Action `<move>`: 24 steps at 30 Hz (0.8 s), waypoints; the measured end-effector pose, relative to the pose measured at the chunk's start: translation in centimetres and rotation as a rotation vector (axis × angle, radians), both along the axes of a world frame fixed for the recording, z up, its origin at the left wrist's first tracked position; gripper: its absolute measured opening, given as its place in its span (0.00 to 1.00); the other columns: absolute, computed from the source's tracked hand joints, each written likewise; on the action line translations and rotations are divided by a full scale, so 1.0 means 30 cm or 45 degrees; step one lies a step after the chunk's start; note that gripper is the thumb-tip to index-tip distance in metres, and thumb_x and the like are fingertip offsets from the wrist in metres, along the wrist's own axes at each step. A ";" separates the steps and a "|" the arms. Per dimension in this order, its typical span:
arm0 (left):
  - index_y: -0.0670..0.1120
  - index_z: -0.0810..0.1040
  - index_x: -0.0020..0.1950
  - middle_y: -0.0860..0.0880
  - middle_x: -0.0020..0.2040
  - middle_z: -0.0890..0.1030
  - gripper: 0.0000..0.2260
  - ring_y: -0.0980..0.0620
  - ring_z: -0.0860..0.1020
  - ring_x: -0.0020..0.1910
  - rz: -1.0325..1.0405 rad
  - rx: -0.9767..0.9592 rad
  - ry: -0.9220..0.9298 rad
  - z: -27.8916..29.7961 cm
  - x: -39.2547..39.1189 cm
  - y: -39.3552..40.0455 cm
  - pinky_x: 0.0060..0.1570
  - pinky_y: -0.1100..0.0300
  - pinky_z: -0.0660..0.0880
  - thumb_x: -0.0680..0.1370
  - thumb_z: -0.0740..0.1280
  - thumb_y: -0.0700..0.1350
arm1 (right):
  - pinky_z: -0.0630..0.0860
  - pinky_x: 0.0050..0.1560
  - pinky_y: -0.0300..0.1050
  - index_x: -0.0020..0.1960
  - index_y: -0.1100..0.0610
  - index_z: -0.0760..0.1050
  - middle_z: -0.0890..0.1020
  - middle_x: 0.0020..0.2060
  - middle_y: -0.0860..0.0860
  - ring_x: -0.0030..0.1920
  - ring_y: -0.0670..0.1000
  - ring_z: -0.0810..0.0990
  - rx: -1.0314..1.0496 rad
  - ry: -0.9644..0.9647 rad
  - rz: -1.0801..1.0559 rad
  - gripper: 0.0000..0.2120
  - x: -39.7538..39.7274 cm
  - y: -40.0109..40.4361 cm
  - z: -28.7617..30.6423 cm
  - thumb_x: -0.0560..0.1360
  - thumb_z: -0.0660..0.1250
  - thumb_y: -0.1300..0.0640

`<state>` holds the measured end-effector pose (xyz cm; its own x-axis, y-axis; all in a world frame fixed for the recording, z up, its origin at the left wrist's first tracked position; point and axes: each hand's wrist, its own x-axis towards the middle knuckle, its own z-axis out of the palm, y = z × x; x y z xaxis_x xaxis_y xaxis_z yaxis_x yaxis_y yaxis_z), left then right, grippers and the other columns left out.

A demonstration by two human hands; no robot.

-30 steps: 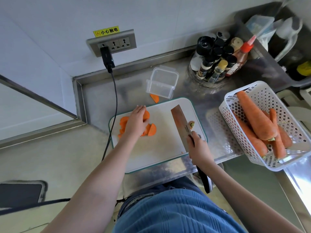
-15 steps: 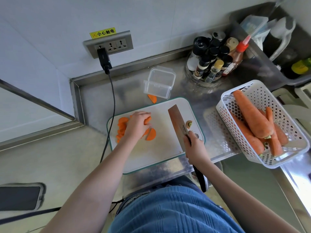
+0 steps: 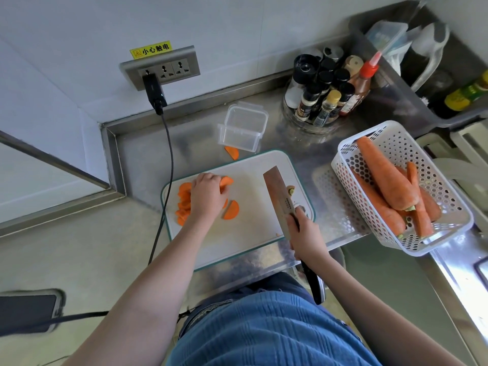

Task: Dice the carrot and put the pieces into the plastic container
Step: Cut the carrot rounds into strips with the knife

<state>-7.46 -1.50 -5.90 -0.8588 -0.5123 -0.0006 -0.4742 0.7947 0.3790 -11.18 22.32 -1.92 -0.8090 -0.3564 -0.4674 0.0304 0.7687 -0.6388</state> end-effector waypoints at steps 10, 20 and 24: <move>0.43 0.80 0.52 0.44 0.50 0.80 0.11 0.41 0.75 0.53 -0.081 0.027 -0.051 -0.014 -0.014 0.005 0.55 0.50 0.66 0.72 0.72 0.46 | 0.77 0.35 0.57 0.49 0.60 0.67 0.79 0.40 0.57 0.35 0.60 0.80 0.022 -0.049 -0.027 0.10 -0.001 0.014 0.004 0.82 0.54 0.54; 0.47 0.79 0.41 0.50 0.37 0.80 0.11 0.44 0.77 0.44 -0.398 0.083 0.022 -0.022 -0.031 0.153 0.49 0.52 0.67 0.62 0.76 0.46 | 0.77 0.31 0.57 0.51 0.56 0.69 0.78 0.38 0.55 0.33 0.59 0.79 0.000 -0.048 -0.091 0.09 -0.019 0.037 0.004 0.82 0.54 0.52; 0.46 0.77 0.58 0.48 0.48 0.80 0.23 0.43 0.76 0.52 -0.458 0.161 -0.045 -0.025 -0.001 0.196 0.54 0.50 0.69 0.65 0.74 0.48 | 0.78 0.35 0.56 0.48 0.57 0.69 0.80 0.39 0.55 0.33 0.58 0.79 0.003 -0.027 -0.131 0.11 -0.024 0.057 -0.003 0.82 0.55 0.50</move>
<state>-7.50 4.37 -6.64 -0.9821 -0.1717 -0.0775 -0.1879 0.8609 0.4729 -11.89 24.02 -2.01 -0.8312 -0.2708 -0.4856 0.1230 0.7622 -0.6356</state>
